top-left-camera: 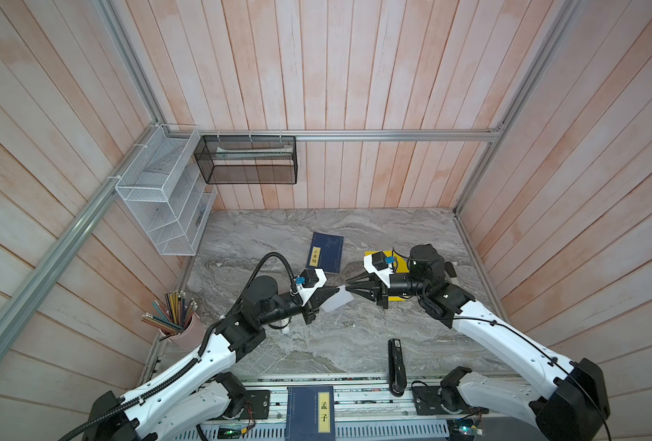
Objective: Place the letter into the envelope and seal it
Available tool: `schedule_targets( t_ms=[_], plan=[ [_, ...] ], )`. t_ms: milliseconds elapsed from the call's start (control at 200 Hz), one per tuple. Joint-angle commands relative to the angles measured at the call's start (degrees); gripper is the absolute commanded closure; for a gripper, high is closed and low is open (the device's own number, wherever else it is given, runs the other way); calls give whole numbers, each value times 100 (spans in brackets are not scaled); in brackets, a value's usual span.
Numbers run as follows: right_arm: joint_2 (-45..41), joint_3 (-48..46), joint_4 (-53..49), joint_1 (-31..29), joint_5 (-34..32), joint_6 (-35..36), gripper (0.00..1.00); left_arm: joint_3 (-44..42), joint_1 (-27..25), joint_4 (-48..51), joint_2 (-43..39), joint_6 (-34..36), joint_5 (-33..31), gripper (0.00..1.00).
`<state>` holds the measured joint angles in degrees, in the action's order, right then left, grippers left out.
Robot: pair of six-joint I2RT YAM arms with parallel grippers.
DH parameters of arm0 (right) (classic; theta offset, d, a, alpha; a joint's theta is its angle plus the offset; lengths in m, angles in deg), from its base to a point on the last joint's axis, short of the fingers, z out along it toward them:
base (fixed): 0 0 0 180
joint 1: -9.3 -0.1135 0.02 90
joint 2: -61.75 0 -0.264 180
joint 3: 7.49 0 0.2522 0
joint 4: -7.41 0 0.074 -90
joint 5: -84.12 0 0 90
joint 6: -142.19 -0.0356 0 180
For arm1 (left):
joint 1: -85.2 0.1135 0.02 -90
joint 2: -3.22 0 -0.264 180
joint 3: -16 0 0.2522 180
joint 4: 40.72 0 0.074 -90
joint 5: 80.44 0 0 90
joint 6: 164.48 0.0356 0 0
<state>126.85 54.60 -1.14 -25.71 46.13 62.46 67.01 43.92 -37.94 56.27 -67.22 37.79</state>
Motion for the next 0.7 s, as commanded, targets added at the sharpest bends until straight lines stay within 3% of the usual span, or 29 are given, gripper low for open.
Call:
schedule_targets(
  t_ms=[0,180,305,450,545,695],
  plan=[
    [38,148,191,-87,173,-117,81,-94,-16,-88,28,2,38,100],
    [55,199,252,-131,178,-173,88,-96,-20,-68,66,18,33,100],
    [84,227,261,-170,189,-213,100,-92,-21,-38,81,29,19,100],
    [100,255,157,-233,102,-171,100,-94,-19,37,99,69,-24,100],
    [101,262,164,-270,99,-180,91,-80,-21,79,124,83,-27,100],
    [95,316,154,-307,86,-176,92,-101,-19,83,116,91,-53,100]
  ],
)
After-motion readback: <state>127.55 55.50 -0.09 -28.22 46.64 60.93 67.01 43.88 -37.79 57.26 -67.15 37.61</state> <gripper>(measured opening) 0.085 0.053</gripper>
